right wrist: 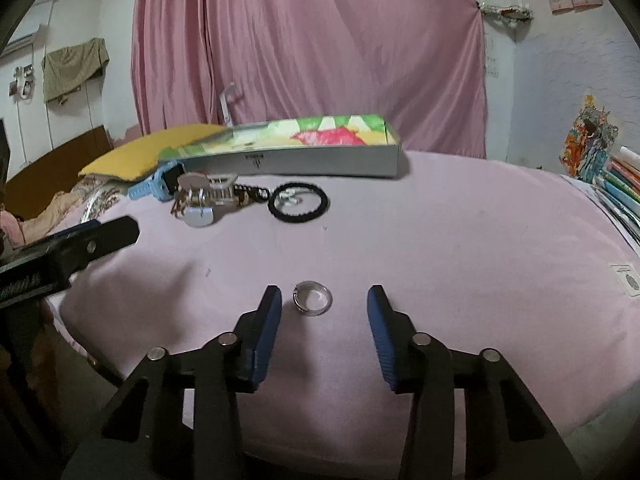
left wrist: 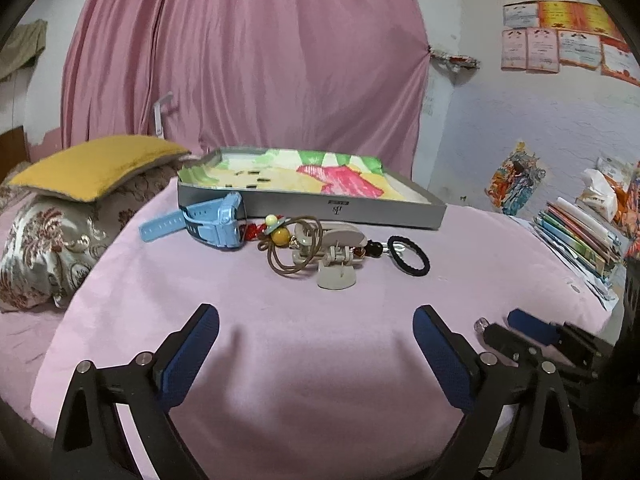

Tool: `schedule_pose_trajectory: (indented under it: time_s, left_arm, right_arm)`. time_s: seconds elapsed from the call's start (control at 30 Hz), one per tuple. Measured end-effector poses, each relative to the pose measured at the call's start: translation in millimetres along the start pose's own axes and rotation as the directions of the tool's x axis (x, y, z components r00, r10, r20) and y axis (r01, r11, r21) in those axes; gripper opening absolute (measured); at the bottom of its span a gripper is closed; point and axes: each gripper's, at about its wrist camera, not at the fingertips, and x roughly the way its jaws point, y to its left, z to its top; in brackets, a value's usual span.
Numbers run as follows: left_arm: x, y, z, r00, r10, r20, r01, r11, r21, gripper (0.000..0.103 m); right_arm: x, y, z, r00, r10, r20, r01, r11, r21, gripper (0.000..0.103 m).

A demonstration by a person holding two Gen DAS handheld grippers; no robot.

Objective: Organize jewelry
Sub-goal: 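Lower the right tool onto the clear ring and close on it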

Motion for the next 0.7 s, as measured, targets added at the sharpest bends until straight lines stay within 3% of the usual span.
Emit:
schedule_pose_trajectory:
  time_s: [0.17,0.43,0.5,0.7]
  left_arm:
    - [17.0,7.3,8.1,0.998,-0.009,-0.067,0.006,0.999,-0.048,0.077]
    - [36.5,10.0,22.9,0.99,-0.006,-0.144,0.001,0.999,-0.038,0.061]
    - [43.3,10.3,27.4,0.986,-0.004,-0.164,-0.002,0.999,-0.037,0.055]
    - [59.2,11.7,38.5,0.979,0.002,-0.203,-0.009,0.999,-0.033,0.049]
  right_arm:
    - [7.6,2.7,5.5,1.0,-0.012,-0.024,0.012,1.0,-0.014,0.018]
    - [17.3,6.3,16.3,0.999,0.017,-0.034,-0.017,1.0,-0.012,0.015]
    - [18.6,6.9,20.5,0.999,0.025,-0.029,-0.025,1.0,-0.009,0.004]
    - [27.6,9.2,24.8,0.999,0.031,-0.042,-0.032,0.999,-0.014,0.004]
